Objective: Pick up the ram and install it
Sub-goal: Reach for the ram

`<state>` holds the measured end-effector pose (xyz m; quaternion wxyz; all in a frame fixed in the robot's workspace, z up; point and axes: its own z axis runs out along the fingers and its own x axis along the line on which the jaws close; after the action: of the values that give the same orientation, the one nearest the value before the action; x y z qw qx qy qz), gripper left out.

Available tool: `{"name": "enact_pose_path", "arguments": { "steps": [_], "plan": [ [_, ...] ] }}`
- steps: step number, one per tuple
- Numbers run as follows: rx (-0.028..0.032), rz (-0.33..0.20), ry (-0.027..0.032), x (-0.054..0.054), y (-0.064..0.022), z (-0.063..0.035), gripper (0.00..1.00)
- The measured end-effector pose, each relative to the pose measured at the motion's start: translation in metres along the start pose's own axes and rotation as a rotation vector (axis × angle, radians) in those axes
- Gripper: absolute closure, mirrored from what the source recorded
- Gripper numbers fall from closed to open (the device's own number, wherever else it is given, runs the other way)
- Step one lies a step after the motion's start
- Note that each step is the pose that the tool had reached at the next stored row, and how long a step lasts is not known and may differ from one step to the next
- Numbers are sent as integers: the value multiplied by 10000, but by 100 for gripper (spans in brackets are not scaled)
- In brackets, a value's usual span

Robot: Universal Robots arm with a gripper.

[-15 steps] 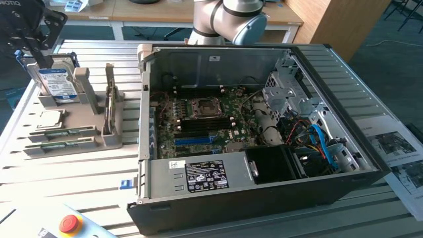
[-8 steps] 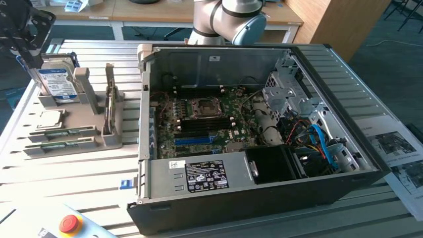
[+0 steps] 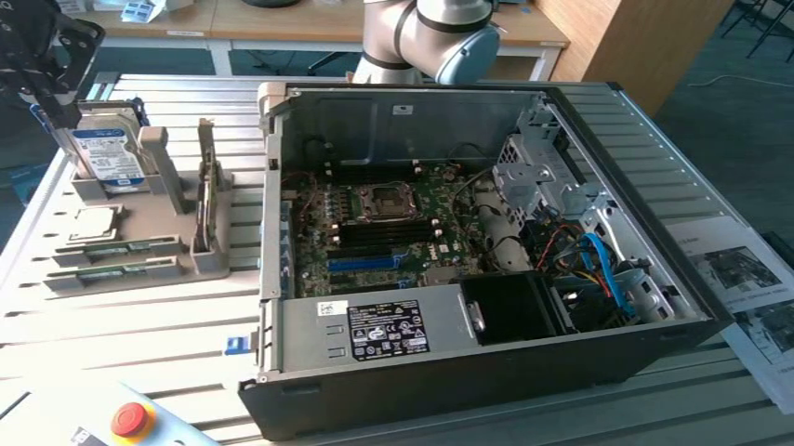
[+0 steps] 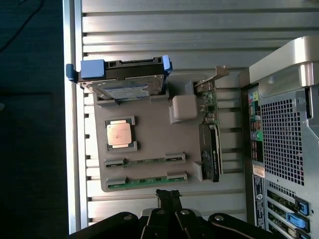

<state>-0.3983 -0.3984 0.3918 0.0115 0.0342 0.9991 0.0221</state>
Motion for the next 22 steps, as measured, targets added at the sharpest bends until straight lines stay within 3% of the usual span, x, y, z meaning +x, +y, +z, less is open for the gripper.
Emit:
{"name": "enact_pose_path", "arguments": {
  "steps": [9, 22],
  "plan": [
    [0, -1, 2, 12, 180, 10, 89],
    [-1, -2, 2, 60, 181, 9, 89]
  ]
}}
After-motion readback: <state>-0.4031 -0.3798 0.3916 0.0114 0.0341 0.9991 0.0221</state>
